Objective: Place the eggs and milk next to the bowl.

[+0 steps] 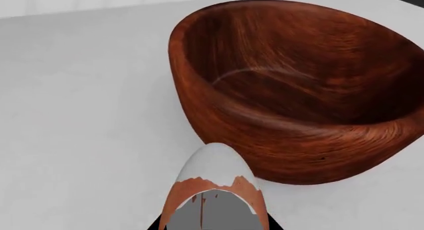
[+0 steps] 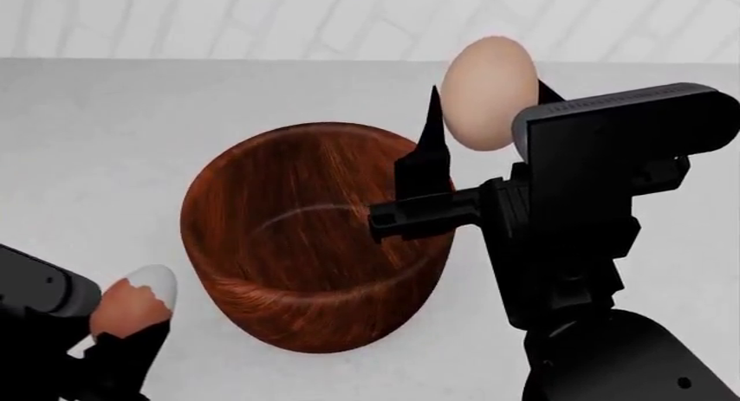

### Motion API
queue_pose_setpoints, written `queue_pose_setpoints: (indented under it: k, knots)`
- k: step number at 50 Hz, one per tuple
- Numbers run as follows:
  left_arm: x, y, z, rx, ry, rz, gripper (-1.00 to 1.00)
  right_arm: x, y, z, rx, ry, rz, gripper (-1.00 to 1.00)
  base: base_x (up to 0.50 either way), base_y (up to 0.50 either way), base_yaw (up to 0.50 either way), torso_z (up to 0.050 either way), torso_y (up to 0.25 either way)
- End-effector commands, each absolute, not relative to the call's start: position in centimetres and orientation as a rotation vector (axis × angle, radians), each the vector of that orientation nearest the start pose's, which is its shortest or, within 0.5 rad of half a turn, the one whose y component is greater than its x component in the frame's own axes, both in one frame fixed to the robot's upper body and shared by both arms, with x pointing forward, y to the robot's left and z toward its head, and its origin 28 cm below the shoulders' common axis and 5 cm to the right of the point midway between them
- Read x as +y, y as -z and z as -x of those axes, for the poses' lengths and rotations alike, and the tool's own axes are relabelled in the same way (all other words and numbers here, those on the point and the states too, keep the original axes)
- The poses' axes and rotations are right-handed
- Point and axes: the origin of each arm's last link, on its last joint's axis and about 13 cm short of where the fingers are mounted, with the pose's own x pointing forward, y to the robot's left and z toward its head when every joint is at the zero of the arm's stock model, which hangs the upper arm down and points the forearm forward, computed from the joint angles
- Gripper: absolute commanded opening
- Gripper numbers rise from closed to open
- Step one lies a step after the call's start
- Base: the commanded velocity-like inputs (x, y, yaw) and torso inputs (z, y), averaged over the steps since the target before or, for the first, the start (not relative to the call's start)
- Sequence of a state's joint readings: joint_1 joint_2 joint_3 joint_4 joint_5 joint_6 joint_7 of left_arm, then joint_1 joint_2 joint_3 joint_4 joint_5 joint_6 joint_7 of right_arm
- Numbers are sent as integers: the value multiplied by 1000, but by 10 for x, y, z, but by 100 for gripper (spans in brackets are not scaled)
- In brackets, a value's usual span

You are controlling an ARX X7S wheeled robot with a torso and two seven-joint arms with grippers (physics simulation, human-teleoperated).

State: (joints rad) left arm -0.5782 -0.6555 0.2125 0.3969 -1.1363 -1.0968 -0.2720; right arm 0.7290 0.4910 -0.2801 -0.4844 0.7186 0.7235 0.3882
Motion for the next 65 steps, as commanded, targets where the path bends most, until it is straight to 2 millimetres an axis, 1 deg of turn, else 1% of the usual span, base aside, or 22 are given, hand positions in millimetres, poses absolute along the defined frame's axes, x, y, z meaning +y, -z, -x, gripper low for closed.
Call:
queue_pose_setpoints:
  k: [1,15,40,65]
  knots:
    - [257,-164,-247,424,418,-29,-100,-113,-233,-271,-271,-175,92,-100,0,0,0,0,0]
    - [255,-156,-253,441,424,-28,-100,-113,-233,-272,-270,-174,92,-100,0,0,0,0,0]
    - [249,-144,-257,469,453,-25,-100,-115,-232,-270,-268,-165,88,-100,0,0,0,0,0]
    - [248,-132,-263,494,454,-37,-100,-115,-230,-272,-265,-162,88,-100,0,0,0,0,0]
